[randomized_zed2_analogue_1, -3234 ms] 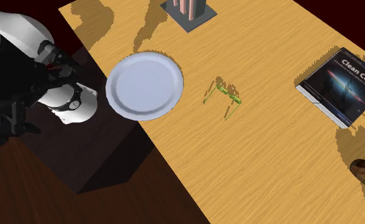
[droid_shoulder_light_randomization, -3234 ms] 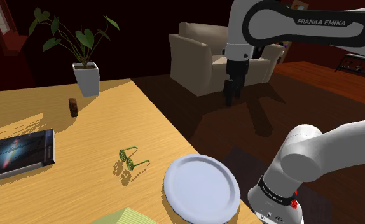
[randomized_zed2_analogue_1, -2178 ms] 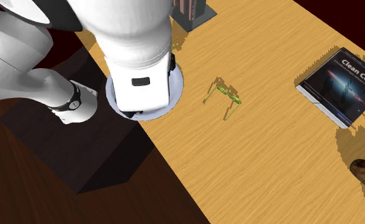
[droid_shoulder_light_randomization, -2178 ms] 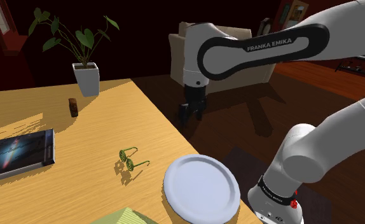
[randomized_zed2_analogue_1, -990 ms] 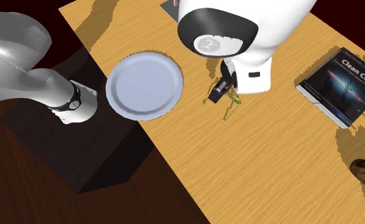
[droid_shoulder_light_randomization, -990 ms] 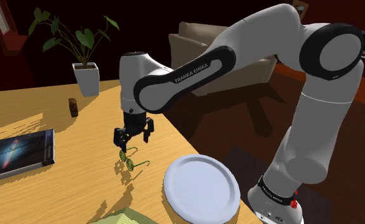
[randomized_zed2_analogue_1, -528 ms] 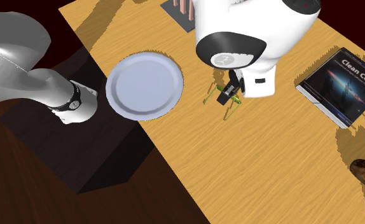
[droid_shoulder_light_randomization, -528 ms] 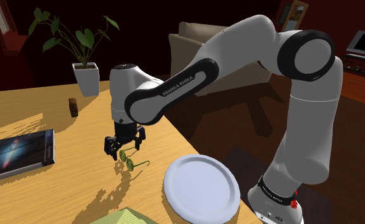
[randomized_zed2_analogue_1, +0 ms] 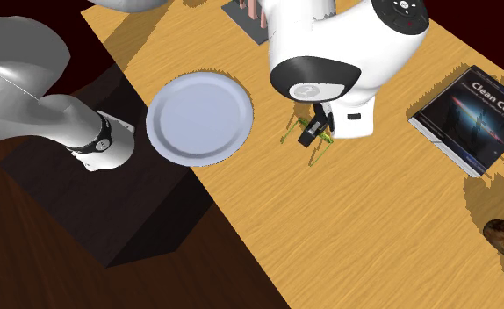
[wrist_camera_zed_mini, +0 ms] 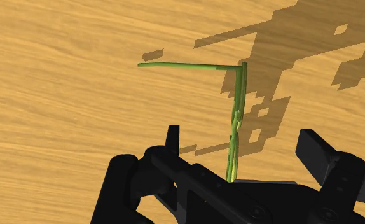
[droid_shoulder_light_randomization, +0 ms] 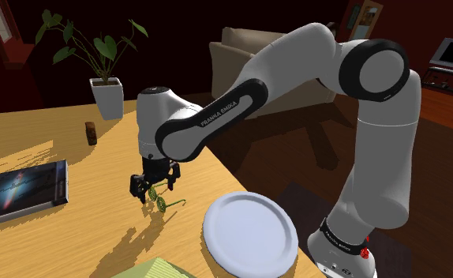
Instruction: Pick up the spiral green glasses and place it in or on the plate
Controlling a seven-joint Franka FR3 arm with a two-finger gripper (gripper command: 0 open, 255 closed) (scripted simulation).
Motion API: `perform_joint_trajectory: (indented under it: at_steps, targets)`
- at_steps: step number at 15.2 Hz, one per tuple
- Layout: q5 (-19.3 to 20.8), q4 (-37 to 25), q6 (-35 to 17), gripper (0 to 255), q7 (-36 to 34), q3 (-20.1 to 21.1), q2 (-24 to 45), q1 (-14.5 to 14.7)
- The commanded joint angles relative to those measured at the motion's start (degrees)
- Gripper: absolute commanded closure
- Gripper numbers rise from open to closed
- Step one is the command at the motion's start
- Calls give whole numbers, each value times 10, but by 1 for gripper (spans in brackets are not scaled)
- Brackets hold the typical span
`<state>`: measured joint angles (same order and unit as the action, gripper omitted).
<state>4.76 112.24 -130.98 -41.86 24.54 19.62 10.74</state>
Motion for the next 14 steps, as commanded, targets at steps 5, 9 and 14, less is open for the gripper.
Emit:
perform_joint_trajectory:
  at_steps: [5, 9, 14]
  targets:
    - [0, 0, 0, 255, 0, 0, 0, 0]
    - [0, 0, 0, 255, 0, 0, 0, 0]
    - [-5, -4, 13, 255, 2, 2, -9, -2]
